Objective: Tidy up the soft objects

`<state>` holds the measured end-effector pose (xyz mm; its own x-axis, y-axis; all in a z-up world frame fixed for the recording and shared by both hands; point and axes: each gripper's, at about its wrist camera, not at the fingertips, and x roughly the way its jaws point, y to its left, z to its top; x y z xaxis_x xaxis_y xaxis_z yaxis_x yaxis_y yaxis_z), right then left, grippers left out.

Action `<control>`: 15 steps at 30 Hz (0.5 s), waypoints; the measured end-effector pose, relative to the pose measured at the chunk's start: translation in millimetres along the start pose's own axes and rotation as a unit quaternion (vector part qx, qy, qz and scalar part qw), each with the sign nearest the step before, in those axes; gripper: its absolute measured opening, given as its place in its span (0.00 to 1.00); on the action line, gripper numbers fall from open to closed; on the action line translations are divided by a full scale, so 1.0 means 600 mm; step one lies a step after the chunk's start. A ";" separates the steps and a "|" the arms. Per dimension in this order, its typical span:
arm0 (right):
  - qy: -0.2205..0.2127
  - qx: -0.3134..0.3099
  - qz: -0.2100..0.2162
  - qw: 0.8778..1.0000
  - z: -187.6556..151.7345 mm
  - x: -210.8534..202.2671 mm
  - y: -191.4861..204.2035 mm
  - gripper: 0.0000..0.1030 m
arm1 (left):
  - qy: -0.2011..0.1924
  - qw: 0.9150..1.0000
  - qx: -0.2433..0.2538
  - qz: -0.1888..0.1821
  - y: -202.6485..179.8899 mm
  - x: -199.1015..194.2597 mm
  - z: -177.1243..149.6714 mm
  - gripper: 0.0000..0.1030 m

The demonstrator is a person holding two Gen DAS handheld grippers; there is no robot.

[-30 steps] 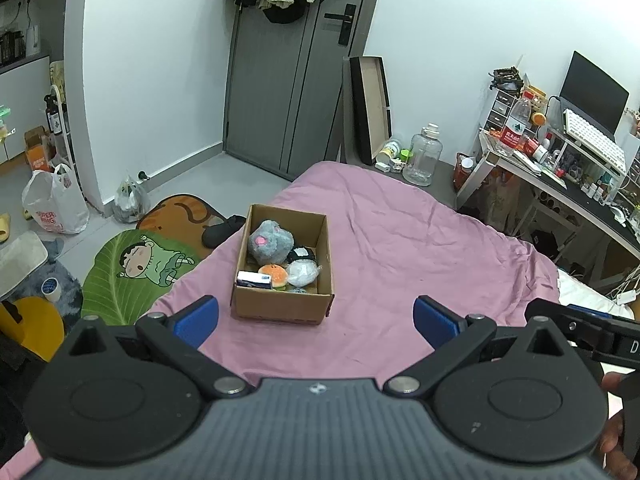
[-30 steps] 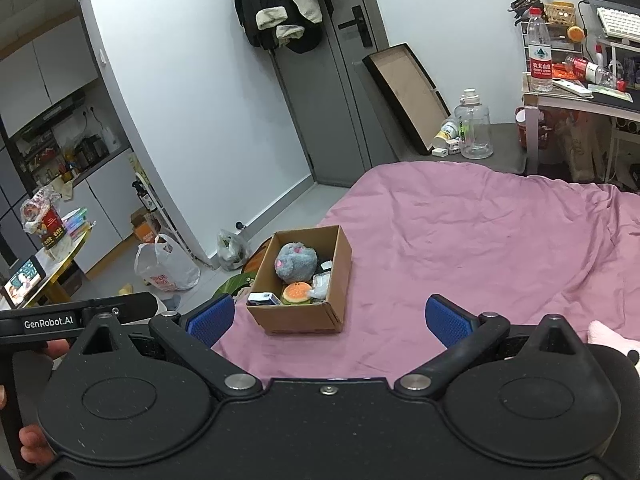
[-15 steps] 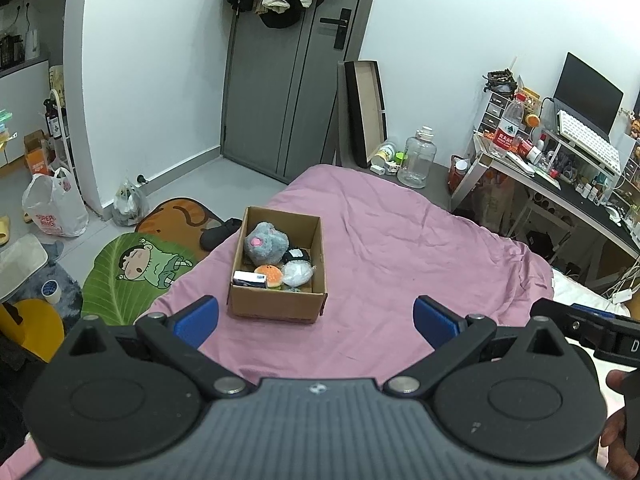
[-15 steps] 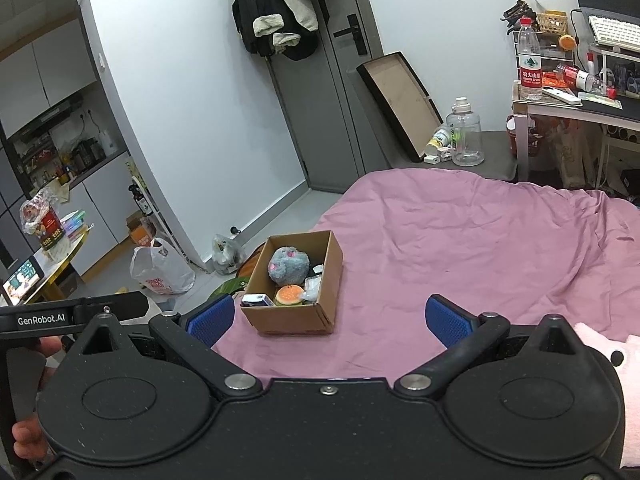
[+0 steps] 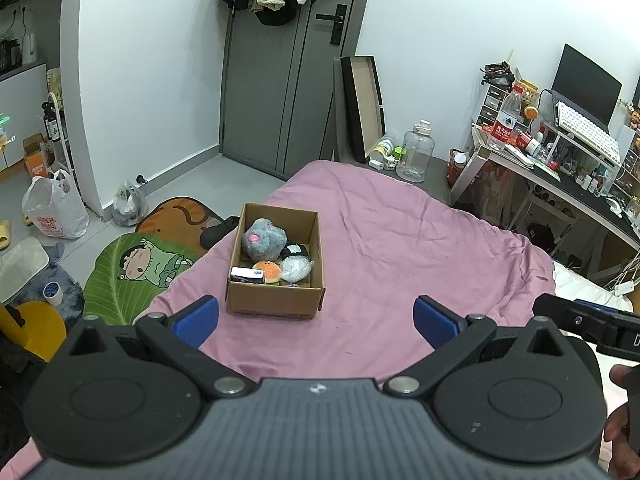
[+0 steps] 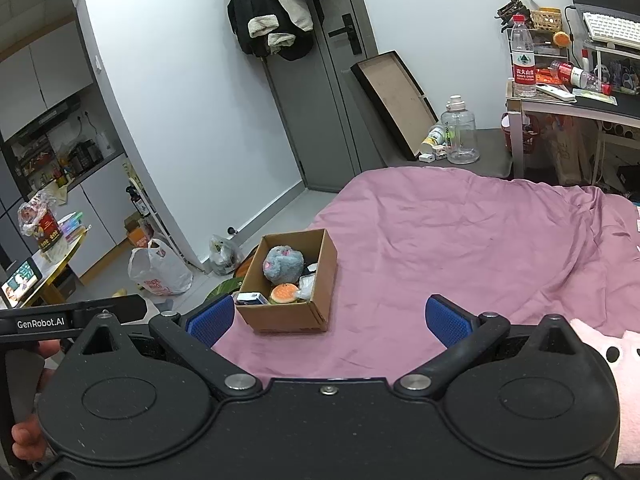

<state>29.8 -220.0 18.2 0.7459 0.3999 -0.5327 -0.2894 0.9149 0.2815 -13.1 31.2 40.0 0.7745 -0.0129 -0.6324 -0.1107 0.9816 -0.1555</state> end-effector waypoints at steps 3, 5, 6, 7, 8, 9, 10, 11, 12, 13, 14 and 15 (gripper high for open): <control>0.001 -0.001 0.000 1.000 0.000 0.000 -0.001 1.00 | 0.000 1.000 0.000 0.000 -0.001 0.001 -0.001 1.00; 0.002 -0.001 0.000 1.000 -0.001 -0.001 -0.002 1.00 | 0.001 1.000 0.001 0.000 -0.001 0.001 -0.001 1.00; 0.002 0.000 0.000 1.000 -0.001 -0.001 -0.002 1.00 | 0.001 1.000 0.001 -0.001 -0.001 0.001 -0.001 1.00; 0.002 0.000 0.000 1.000 -0.001 -0.001 -0.005 1.00 | 0.002 1.000 0.002 -0.001 -0.001 0.002 -0.004 1.00; 0.002 -0.001 -0.001 1.000 -0.001 -0.001 -0.005 1.00 | 0.002 1.000 0.002 -0.001 -0.001 0.003 -0.006 1.00; 0.002 -0.002 -0.002 1.000 -0.001 0.000 -0.005 1.00 | 0.002 1.000 0.002 -0.001 -0.001 0.003 -0.006 1.00; 0.002 -0.003 -0.003 1.000 -0.002 0.000 -0.005 1.00 | 0.002 1.000 0.002 -0.001 -0.001 0.003 -0.005 1.00; 0.003 -0.004 -0.003 1.000 -0.002 0.000 -0.005 1.00 | 0.002 1.000 0.002 -0.001 -0.001 0.003 -0.005 1.00; 0.004 -0.005 -0.003 1.000 -0.003 0.001 -0.006 1.00 | 0.002 1.000 0.002 0.000 -0.002 0.003 -0.006 1.00; 0.005 -0.007 -0.004 1.000 -0.003 0.001 -0.005 1.00 | 0.003 1.000 0.002 0.000 -0.001 0.003 -0.008 1.00; 0.006 -0.008 -0.005 1.000 -0.004 0.002 -0.003 1.00 | 0.003 1.000 0.002 0.000 -0.001 0.003 -0.008 1.00; 0.008 -0.010 -0.006 1.000 -0.004 0.003 -0.001 1.00 | 0.003 1.000 0.002 0.000 -0.001 0.003 -0.008 1.00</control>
<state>30.0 -219.8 15.3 0.7400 0.3903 -0.5479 -0.2929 0.9202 0.2598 -14.3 29.4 35.3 0.7712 -0.0145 -0.6364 -0.1078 0.9823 -0.1530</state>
